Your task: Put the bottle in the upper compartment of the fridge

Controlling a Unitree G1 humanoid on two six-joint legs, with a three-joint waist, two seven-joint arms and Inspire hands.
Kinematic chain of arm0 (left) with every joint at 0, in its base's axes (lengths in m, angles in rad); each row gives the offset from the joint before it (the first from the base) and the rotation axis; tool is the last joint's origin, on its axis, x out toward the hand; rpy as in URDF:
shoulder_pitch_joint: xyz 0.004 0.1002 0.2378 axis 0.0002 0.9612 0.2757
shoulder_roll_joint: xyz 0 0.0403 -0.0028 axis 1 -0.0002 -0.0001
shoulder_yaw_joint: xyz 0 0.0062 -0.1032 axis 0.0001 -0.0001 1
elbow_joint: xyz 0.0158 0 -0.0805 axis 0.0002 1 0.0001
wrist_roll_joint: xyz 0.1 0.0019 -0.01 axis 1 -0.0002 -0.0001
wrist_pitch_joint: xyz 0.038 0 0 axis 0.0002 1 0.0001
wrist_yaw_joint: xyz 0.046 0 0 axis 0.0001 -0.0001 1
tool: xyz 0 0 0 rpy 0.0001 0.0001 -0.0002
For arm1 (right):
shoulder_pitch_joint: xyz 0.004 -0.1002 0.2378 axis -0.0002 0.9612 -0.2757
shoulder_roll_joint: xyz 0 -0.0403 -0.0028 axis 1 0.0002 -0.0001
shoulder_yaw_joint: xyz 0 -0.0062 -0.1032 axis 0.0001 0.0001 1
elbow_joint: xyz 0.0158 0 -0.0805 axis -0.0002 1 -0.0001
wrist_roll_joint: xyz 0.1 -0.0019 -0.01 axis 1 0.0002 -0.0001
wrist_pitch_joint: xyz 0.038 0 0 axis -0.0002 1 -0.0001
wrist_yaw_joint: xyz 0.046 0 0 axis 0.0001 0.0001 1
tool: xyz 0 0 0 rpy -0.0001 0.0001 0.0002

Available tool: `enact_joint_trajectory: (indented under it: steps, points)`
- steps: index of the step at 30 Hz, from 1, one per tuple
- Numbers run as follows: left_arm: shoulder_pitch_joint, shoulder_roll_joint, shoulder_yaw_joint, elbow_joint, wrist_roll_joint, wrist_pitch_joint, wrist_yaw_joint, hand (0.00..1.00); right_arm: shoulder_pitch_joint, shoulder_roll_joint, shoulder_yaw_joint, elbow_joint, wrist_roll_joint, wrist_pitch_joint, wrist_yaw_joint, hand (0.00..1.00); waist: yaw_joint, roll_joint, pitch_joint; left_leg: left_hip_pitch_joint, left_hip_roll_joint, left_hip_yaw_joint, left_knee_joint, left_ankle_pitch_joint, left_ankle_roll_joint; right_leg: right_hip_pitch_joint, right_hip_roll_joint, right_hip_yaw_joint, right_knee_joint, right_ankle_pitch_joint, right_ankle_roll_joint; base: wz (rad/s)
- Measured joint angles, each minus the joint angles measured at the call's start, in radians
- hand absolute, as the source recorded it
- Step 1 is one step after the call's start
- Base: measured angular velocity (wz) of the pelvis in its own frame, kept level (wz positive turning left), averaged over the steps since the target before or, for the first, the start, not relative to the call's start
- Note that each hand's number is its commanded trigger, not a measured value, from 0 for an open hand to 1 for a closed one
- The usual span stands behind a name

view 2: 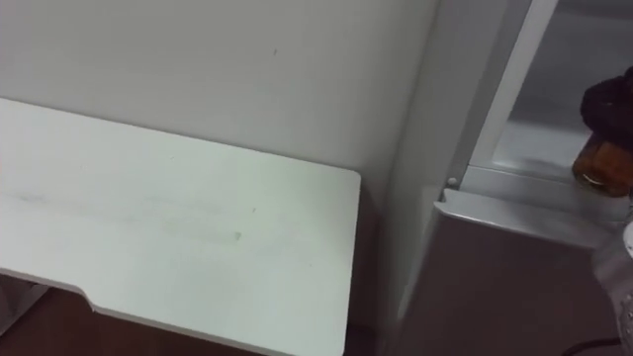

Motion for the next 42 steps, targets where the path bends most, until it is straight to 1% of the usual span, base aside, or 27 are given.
enact_joint_trajectory:
  steps: [4,6,9,12,16,17,19,20,22,27,28,31,33,35,37,38,41,42]
  points:
    - [0.002,0.001,0.009,0.000,0.001,0.005,-0.006,0.00,-0.002,-0.005,0.007,0.034,-0.001,0.000,-0.005,1.00,0.014,0.001,0.0005,-0.003,0.000,-0.004,0.000,0.000,0.000,-0.001,0.001,-0.005,0.000,0.000,0.000,0.02]
    - [0.005,0.007,0.011,0.000,0.001,0.005,-0.013,0.00,-0.014,-0.014,0.014,0.055,0.000,0.000,-0.016,1.00,0.021,0.001,0.0005,-0.007,0.000,-0.007,0.000,0.000,-0.001,-0.002,0.001,-0.011,0.000,0.000,0.000,0.04]
    - [0.014,0.018,0.011,0.000,0.000,0.005,-0.013,0.00,-0.060,-0.019,0.051,0.106,0.001,0.000,-0.043,1.00,0.020,0.001,0.0003,-0.009,-0.001,-0.011,0.009,-0.001,-0.001,-0.001,0.001,-0.013,0.000,0.000,0.000,0.02]
    - [0.017,0.021,0.011,0.000,0.000,0.007,-0.013,0.00,-0.062,-0.019,0.069,0.110,0.003,0.000,-0.060,1.00,0.022,0.001,0.0003,-0.017,-0.002,-0.017,0.013,-0.001,-0.001,-0.001,0.001,-0.021,0.000,0.000,0.000,0.07]
    - [0.023,0.021,0.009,-0.022,-0.003,0.026,-0.012,0.00,-0.094,-0.023,0.089,0.162,0.041,0.000,-0.072,1.00,0.025,0.000,-0.0006,-0.022,-0.001,-0.028,0.017,-0.001,-0.002,0.005,0.001,-0.028,0.000,0.000,0.000,0.06]
    - [0.025,0.021,0.009,-0.025,-0.003,0.026,-0.012,0.00,-0.099,-0.026,0.091,0.172,0.052,0.000,-0.070,1.00,0.027,0.000,-0.0006,-0.022,0.000,-0.028,0.019,-0.001,-0.002,0.005,0.001,-0.028,0.000,0.000,-0.001,0.05]
    - [0.028,0.021,0.010,-0.037,-0.002,0.029,-0.012,0.00,-0.105,-0.050,0.099,0.199,0.119,0.000,-0.049,1.00,0.032,0.001,0.0005,-0.028,0.000,-0.033,0.032,-0.004,-0.002,0.009,0.002,-0.032,0.000,0.001,-0.002,0.06]
    - [0.032,0.021,0.010,-0.041,-0.003,0.029,-0.012,0.00,-0.110,-0.055,0.103,0.209,0.130,0.000,-0.041,1.00,0.034,0.001,0.0004,-0.031,-0.001,-0.037,0.034,-0.004,-0.002,0.009,0.003,-0.033,0.000,0.001,-0.002,0.11]
    - [0.039,0.021,0.011,-0.044,-0.003,0.029,-0.011,0.00,-0.145,-0.065,0.121,0.267,0.158,0.000,-0.013,1.00,0.035,0.003,0.0010,-0.041,0.000,-0.045,0.046,-0.007,-0.004,0.005,0.006,-0.032,0.000,0.003,-0.005,0.02]
    - [0.048,0.021,0.011,-0.048,-0.009,0.044,-0.012,0.00,-0.175,-0.096,0.161,0.352,0.180,0.001,0.043,1.00,0.053,0.003,0.0000,-0.044,0.002,-0.047,0.049,-0.006,-0.007,0.003,0.011,-0.028,0.001,0.006,-0.011,0.00]
    - [0.050,0.021,0.011,-0.051,-0.009,0.046,-0.012,0.00,-0.188,-0.097,0.166,0.375,0.195,0.001,0.055,1.00,0.054,0.002,-0.0002,-0.044,0.003,-0.048,0.050,-0.005,-0.008,0.003,0.011,-0.028,0.001,0.007,-0.012,0.00]
    - [0.051,0.023,0.011,-0.050,-0.009,0.049,-0.012,0.00,-0.194,-0.098,0.167,0.400,0.195,0.000,0.076,1.00,0.056,0.003,0.0008,-0.047,0.003,-0.057,0.055,-0.005,-0.009,0.006,0.013,-0.032,0.001,0.008,-0.012,0.07]
    - [0.049,0.025,0.011,-0.051,-0.009,0.049,-0.009,0.00,-0.198,-0.106,0.173,0.429,0.195,-0.001,0.086,1.00,0.056,0.003,0.0019,-0.060,0.002,-0.074,0.069,-0.005,-0.010,0.005,0.014,-0.045,0.001,0.008,-0.013,0.17]
    - [0.049,0.025,0.010,-0.052,-0.008,0.050,0.001,0.00,-0.198,-0.115,0.173,0.445,0.194,-0.001,0.086,1.00,0.058,0.001,0.0020,-0.073,0.001,-0.080,0.081,-0.006,-0.011,0.002,0.015,-0.055,0.001,0.008,-0.013,0.14]
    - [0.049,0.027,0.010,-0.052,-0.011,0.059,0.005,0.00,-0.199,-0.124,0.172,0.459,0.195,-0.002,0.084,1.00,0.079,0.003,0.0050,-0.078,0.002,-0.080,0.088,-0.007,-0.010,0.000,0.015,-0.061,0.000,0.010,-0.016,0.00]
    - [0.049,0.028,0.010,-0.052,-0.011,0.062,0.005,0.00,-0.200,-0.124,0.172,0.462,0.195,-0.003,0.084,1.00,0.081,0.004,0.0055,-0.079,0.002,-0.081,0.091,-0.007,-0.010,0.000,0.015,-0.063,0.000,0.010,-0.016,0.06]
    - [0.046,0.041,0.010,-0.052,-0.012,0.063,0.006,0.00,-0.227,-0.124,0.174,0.494,0.195,-0.004,0.087,1.00,0.085,0.011,0.0102,-0.100,0.005,-0.089,0.118,-0.008,-0.009,-0.008,0.016,-0.081,-0.002,0.008,-0.021,0.15]
    - [0.046,0.048,0.010,-0.053,-0.012,0.063,0.007,0.00,-0.240,-0.125,0.174,0.508,0.194,-0.005,0.085,1.00,0.089,0.011,0.0100,-0.107,0.004,-0.092,0.121,-0.008,-0.009,-0.019,0.015,-0.081,0.000,0.002,-0.020,0.07]
